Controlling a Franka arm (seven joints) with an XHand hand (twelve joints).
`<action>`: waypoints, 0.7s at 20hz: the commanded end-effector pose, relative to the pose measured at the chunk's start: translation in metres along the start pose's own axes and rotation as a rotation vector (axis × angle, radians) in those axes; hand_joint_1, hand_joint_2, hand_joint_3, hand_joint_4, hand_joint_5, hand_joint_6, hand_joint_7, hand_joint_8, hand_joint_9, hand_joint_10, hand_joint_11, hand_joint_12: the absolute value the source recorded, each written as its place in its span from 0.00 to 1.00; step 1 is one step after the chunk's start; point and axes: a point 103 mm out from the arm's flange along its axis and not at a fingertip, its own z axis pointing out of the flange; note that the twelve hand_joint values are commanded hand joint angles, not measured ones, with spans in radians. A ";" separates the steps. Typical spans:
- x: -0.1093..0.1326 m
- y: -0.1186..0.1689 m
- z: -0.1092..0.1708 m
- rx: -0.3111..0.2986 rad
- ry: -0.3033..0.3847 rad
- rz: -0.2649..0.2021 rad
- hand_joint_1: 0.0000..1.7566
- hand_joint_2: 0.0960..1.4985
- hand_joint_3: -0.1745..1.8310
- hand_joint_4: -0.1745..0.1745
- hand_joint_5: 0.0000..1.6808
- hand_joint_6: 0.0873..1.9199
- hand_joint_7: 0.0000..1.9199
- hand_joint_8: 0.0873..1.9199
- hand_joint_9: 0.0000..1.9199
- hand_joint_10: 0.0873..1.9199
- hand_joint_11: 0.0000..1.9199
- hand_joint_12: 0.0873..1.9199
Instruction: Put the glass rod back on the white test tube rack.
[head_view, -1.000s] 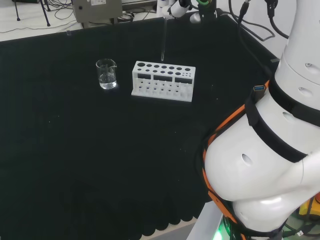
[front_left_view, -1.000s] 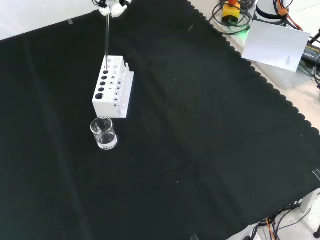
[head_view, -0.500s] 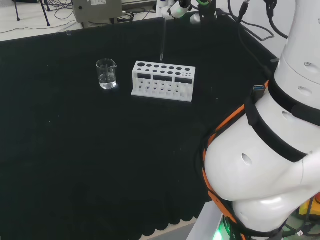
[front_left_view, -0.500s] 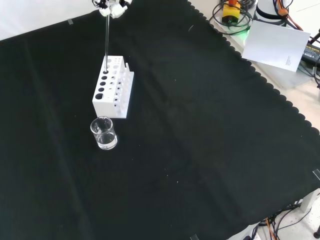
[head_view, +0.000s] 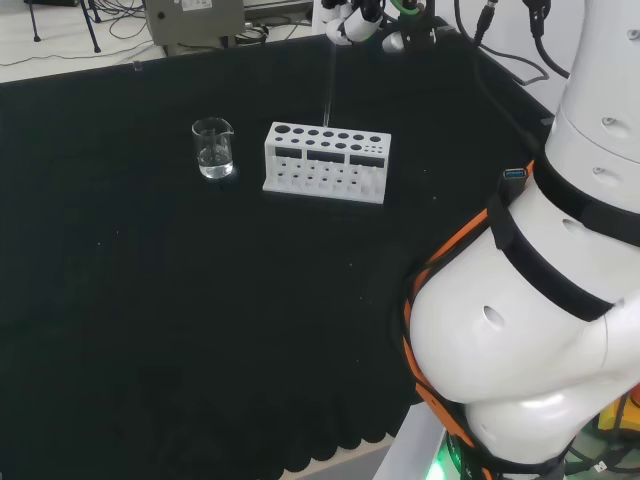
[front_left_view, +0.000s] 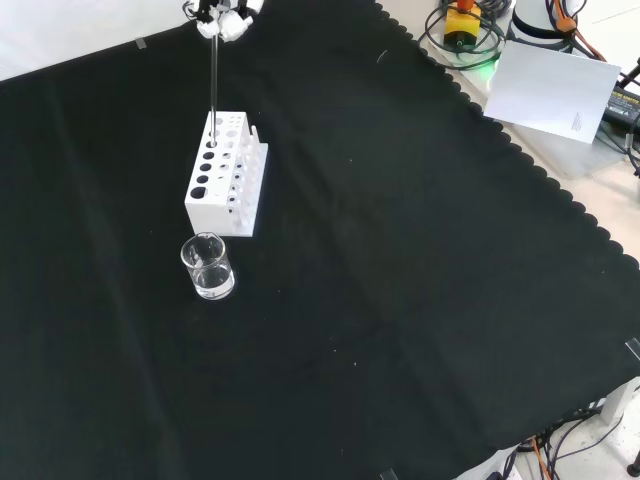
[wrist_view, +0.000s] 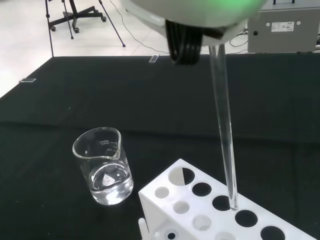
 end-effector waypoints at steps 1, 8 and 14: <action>-0.013 0.009 0.003 0.007 0.022 0.002 0.75 0.41 0.45 0.00 0.70 0.27 0.63 0.56 0.90 0.43 0.89 0.44; -0.014 0.008 0.007 -0.002 0.015 0.006 0.75 0.40 0.46 0.00 0.70 0.27 0.63 0.56 0.90 0.43 0.89 0.44; -0.017 0.010 0.011 0.006 0.025 0.011 0.75 0.40 0.46 0.00 0.70 0.27 0.63 0.56 0.90 0.43 0.89 0.44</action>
